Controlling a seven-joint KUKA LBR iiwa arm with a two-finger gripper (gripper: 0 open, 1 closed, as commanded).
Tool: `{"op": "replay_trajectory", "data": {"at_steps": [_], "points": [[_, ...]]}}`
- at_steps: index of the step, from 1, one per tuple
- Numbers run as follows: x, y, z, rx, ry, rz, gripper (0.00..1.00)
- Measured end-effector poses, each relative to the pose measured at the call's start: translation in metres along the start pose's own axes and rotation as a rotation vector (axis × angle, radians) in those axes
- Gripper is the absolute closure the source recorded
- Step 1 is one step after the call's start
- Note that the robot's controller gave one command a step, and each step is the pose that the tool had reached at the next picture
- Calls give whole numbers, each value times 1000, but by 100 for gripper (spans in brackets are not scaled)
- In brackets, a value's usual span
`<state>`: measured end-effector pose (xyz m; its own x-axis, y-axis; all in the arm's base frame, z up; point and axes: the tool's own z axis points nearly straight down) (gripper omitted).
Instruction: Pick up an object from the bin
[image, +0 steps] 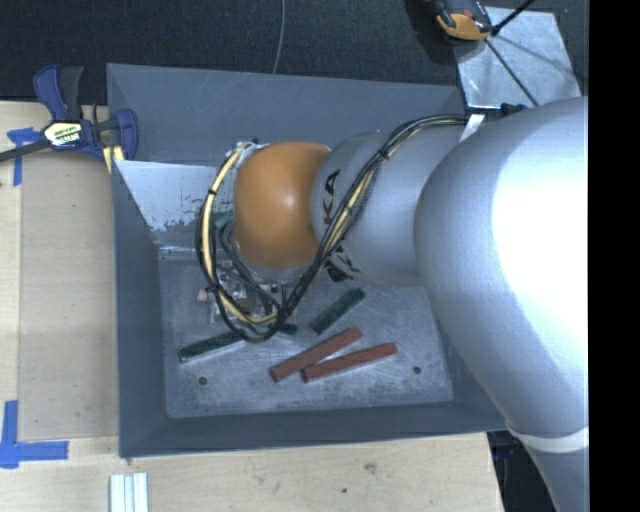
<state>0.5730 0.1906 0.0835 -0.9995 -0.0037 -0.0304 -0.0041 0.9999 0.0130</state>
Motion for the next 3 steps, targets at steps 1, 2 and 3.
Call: {"op": "replay_trajectory", "data": {"at_steps": [1,2,3], "points": [[5,0,5,4,19,-2,0],[5,0,5,4,18,-2,0],[33,-1,-1,8,18,-69,0]]}}
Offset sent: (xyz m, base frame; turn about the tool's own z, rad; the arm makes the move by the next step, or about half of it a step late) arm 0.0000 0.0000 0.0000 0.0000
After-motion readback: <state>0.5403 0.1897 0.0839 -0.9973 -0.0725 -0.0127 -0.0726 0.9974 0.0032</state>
